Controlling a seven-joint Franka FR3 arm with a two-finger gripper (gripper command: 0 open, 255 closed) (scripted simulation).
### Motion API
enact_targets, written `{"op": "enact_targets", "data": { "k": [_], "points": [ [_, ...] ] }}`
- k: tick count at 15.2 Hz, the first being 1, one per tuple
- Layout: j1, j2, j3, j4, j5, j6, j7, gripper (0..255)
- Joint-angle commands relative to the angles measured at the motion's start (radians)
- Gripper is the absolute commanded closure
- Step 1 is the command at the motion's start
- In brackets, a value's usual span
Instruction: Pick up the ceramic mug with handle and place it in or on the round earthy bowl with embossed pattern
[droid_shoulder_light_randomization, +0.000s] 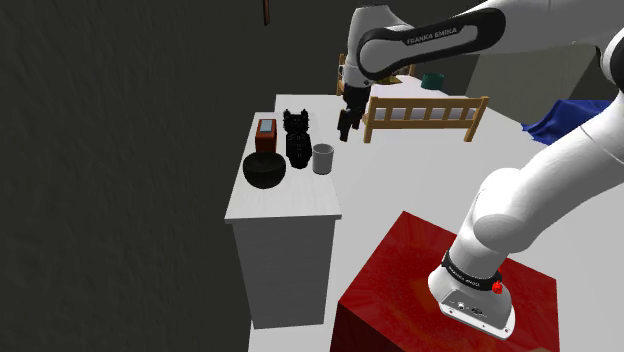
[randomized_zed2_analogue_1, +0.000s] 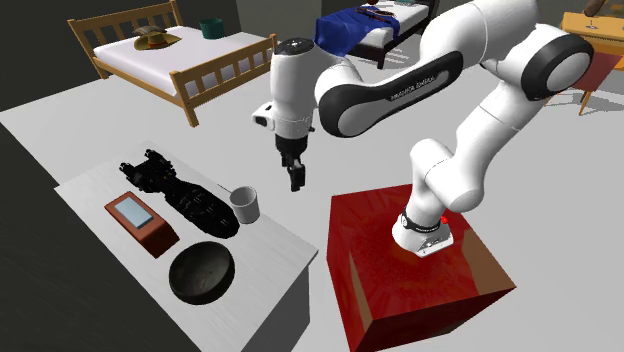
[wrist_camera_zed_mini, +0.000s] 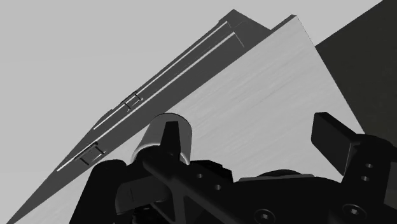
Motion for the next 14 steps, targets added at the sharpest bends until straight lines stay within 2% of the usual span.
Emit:
{"op": "enact_targets", "data": {
  "k": [1,8,14],
  "points": [
    [0.000,0.074,-0.010,0.028,-0.001,0.038,-0.014,0],
    [-0.004,0.353,-0.038,0.169,0.013,0.142,-0.072,0],
    [-0.016,0.597,-0.047,0.338,0.038,0.187,-0.122,0]
  ]
}}
